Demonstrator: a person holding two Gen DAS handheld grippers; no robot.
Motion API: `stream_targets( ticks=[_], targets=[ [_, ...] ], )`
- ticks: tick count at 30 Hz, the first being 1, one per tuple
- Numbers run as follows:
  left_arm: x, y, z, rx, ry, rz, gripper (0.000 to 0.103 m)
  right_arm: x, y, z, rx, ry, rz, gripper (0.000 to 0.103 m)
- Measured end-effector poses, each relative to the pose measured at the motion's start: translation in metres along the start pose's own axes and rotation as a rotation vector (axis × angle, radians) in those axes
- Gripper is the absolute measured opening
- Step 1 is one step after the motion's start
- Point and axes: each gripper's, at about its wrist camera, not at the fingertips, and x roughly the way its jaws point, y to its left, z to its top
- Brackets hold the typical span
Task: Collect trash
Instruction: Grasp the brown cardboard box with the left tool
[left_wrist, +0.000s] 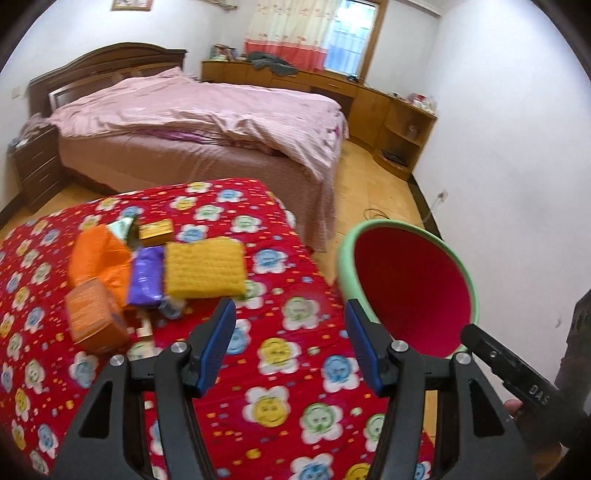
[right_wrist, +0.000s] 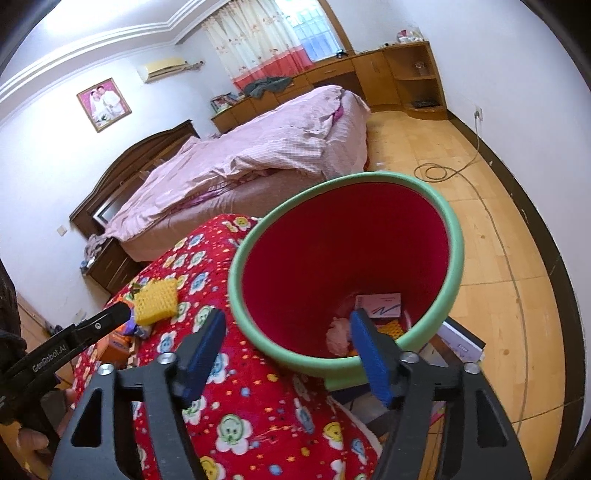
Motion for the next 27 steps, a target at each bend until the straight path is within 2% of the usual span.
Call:
stream_targets(
  ticks=[4, 7, 19, 27],
  targets=[
    [-0.009, 0.020, -0.002, -0.032, -0.014, 0.036, 0.066, -0.001, 0.011, -0.003, -0.023, -0.001, 0.005, 0.074],
    [-0.016, 0.032, -0.004, -0.049, -0.029, 0.076, 0.071, 0.000, 0.017, -0.005, -0.032, -0.002, 0.006, 0.079],
    [-0.017, 0.100, -0.010, -0.181, -0.013, 0.205, 0.071, 0.011, 0.034, -0.013, -0.054, 0.011, 0.001, 0.080],
    [-0.002, 0.126, -0.013, -0.212, 0.015, 0.273, 0.071, 0.023, 0.041, -0.016, -0.066, 0.037, 0.007, 0.080]
  ],
)
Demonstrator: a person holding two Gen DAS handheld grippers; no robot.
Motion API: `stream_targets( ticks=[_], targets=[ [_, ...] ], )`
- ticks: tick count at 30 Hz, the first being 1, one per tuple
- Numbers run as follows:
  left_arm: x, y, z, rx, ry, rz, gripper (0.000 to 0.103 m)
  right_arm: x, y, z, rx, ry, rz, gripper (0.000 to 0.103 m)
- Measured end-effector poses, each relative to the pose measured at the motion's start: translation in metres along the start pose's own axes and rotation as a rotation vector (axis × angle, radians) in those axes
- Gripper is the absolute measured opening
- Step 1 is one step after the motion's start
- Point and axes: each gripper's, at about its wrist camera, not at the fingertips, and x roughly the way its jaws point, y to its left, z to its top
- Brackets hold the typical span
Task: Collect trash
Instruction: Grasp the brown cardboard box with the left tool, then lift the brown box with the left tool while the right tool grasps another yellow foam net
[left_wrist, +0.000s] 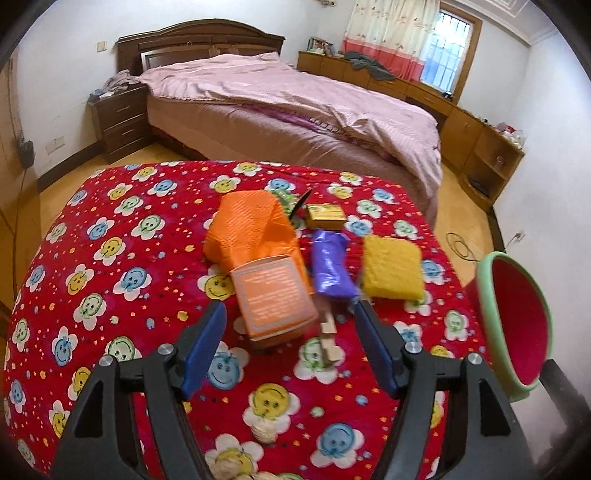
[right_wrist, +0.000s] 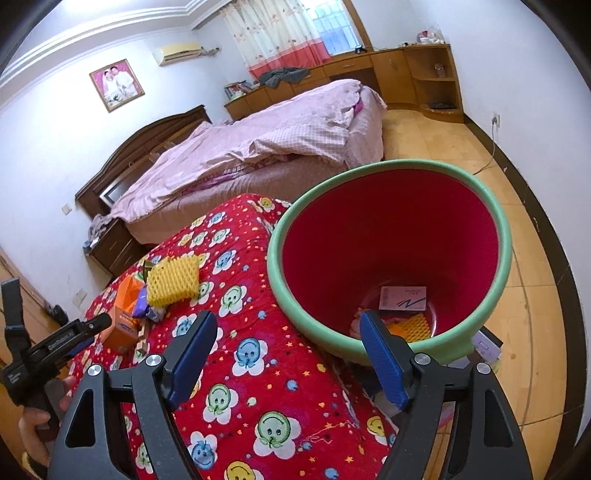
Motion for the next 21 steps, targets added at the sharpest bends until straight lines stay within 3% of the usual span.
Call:
stream_targets(
  ticks=[7, 13, 14, 16, 18, 21],
  targets=[
    [0.024, 0.009, 0.001, -0.012, 0.029, 0.026, 0.071, 0.011, 0.001, -0.003, -0.012, 0.032, -0.009, 0.080],
    [0.039, 0.016, 0.001, -0.026, 0.056, 0.000, 0.071, 0.017, 0.005, -0.002, -0.023, 0.045, -0.014, 0.080],
    [0.039, 0.016, 0.001, -0.026, 0.056, -0.005, 0.069, 0.017, 0.007, -0.001, -0.026, 0.046, -0.014, 0.080],
    [0.039, 0.017, 0.000, -0.020, 0.049, -0.018, 0.053, 0.019, 0.011, -0.001, -0.037, 0.050, -0.013, 0.080],
    [0.038, 0.018, -0.001, -0.014, 0.047, -0.029, 0.047, 0.021, 0.015, 0.000, -0.046, 0.055, -0.010, 0.081],
    [0.032, 0.022, -0.001, -0.019, 0.040, -0.059, 0.047, 0.024, 0.024, 0.002, -0.068, 0.059, -0.004, 0.081]
  ],
)
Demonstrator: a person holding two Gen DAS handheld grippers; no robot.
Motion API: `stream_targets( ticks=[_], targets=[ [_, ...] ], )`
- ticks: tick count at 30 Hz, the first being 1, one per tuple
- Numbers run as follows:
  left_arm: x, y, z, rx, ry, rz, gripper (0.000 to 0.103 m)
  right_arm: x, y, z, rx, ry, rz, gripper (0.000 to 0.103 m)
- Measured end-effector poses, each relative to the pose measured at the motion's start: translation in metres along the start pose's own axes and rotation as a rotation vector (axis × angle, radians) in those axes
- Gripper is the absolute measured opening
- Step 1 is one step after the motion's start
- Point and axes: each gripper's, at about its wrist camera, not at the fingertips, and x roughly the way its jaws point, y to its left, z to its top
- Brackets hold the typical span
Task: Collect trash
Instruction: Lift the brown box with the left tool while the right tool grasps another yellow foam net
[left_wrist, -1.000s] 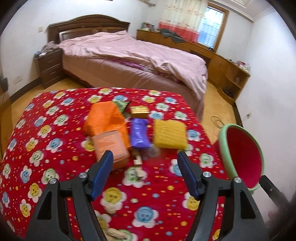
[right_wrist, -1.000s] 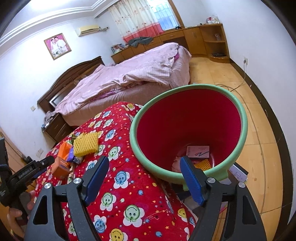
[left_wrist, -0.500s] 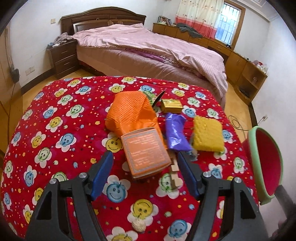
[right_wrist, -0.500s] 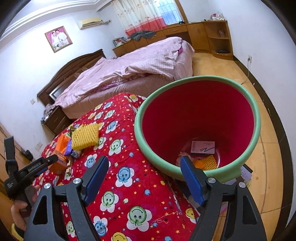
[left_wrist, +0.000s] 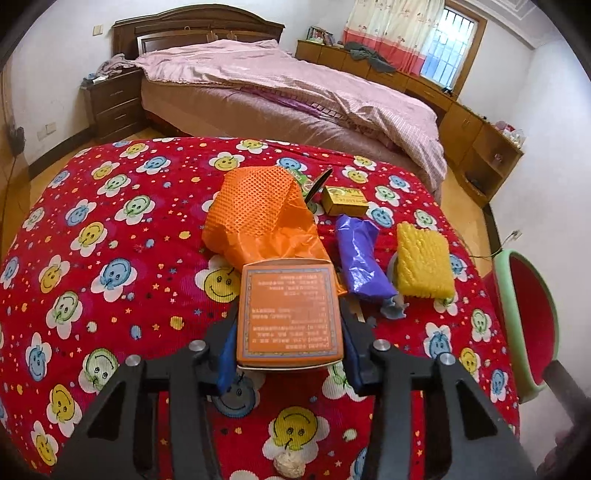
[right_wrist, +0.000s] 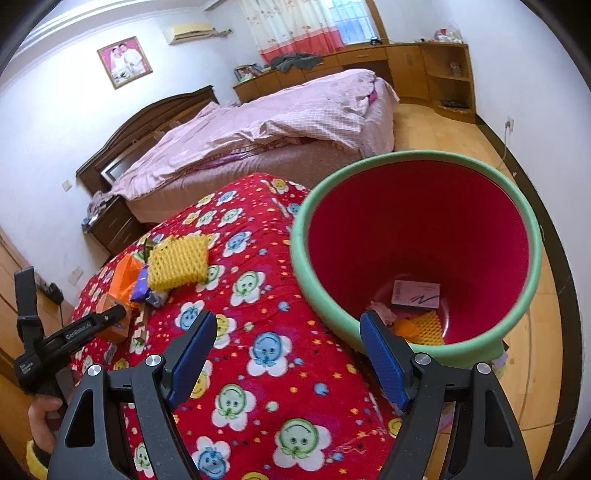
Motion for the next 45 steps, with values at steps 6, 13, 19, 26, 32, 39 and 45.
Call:
stream_targets(
  ticks=[6, 13, 19, 26, 32, 39, 45],
  targets=[
    [-0.019, 0.014, 0.008, -0.001, -0.044, -0.007, 0.047, 0.010, 0.023, 0.003, -0.053, 0.014, 0.013, 0.081],
    [-0.029, 0.045, 0.029, 0.007, -0.121, 0.092, 0.047, 0.033, 0.053, 0.009, -0.087, 0.046, 0.030, 0.081],
    [-0.023, 0.079, 0.038, -0.059, -0.150, 0.119, 0.047, 0.058, 0.079, 0.015, -0.101, 0.070, 0.046, 0.081],
    [-0.005, 0.105, 0.031, -0.131, -0.132, 0.112, 0.047, 0.095, 0.107, 0.025, -0.129, 0.100, 0.052, 0.081],
    [-0.003, 0.109, 0.025, -0.150, -0.114, 0.077, 0.047, 0.126, 0.127, 0.031, -0.169, 0.124, 0.034, 0.081],
    [0.002, 0.106, 0.023, -0.135, -0.106, 0.071, 0.047, 0.143, 0.132, 0.032, -0.166, 0.143, 0.015, 0.080],
    [0.003, 0.106, 0.022, -0.131, -0.111, 0.067, 0.047, 0.133, 0.127, 0.031, -0.140, 0.120, 0.045, 0.042]
  ],
)
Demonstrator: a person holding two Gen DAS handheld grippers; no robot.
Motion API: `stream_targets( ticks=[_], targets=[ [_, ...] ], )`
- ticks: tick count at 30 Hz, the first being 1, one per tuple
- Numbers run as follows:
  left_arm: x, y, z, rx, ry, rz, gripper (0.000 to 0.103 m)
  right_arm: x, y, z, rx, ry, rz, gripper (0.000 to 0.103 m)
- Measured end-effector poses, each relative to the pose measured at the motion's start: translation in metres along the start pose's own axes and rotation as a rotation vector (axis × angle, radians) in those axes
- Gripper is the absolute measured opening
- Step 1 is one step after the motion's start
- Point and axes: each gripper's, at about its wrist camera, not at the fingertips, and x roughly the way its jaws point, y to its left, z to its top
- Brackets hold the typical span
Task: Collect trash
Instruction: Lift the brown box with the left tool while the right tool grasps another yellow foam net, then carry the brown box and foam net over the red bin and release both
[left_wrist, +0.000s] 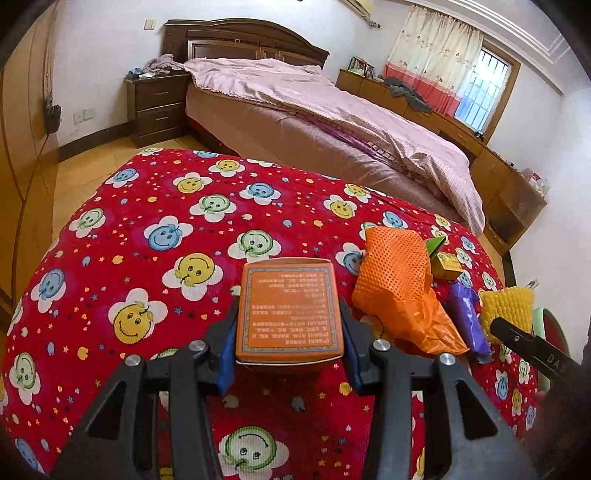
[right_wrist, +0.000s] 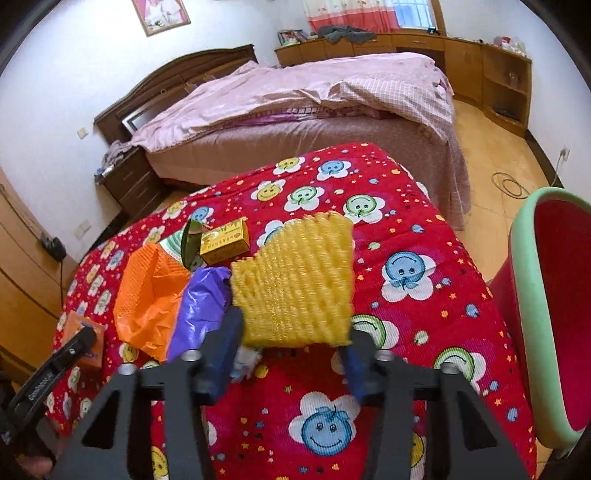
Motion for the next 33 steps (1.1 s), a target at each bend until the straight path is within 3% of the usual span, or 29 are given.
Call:
stream_targets(
  ticks=[2, 3, 4, 18, 33],
  targets=[
    [0.000, 0.000, 0.000, -0.001, -0.002, -0.004, 0.047, -0.004, 0.000, -0.001, -0.004, -0.010, 0.007, 0.024],
    [0.000, 0.000, 0.000, -0.001, -0.002, -0.006, 0.047, -0.006, 0.001, -0.001, -0.008, -0.012, 0.011, 0.021],
    [0.000, 0.000, 0.000, -0.001, -0.002, -0.007, 0.047, -0.008, 0.002, -0.001, -0.012, -0.016, 0.011, 0.012],
    [-0.005, -0.005, 0.000, 0.010, -0.014, -0.043, 0.047, -0.077, 0.004, -0.024, -0.077, -0.140, -0.023, 0.011],
    [-0.039, -0.045, -0.003, 0.106, -0.037, -0.127, 0.047, -0.137, -0.075, -0.063, 0.080, -0.172, -0.127, 0.011]
  ],
)
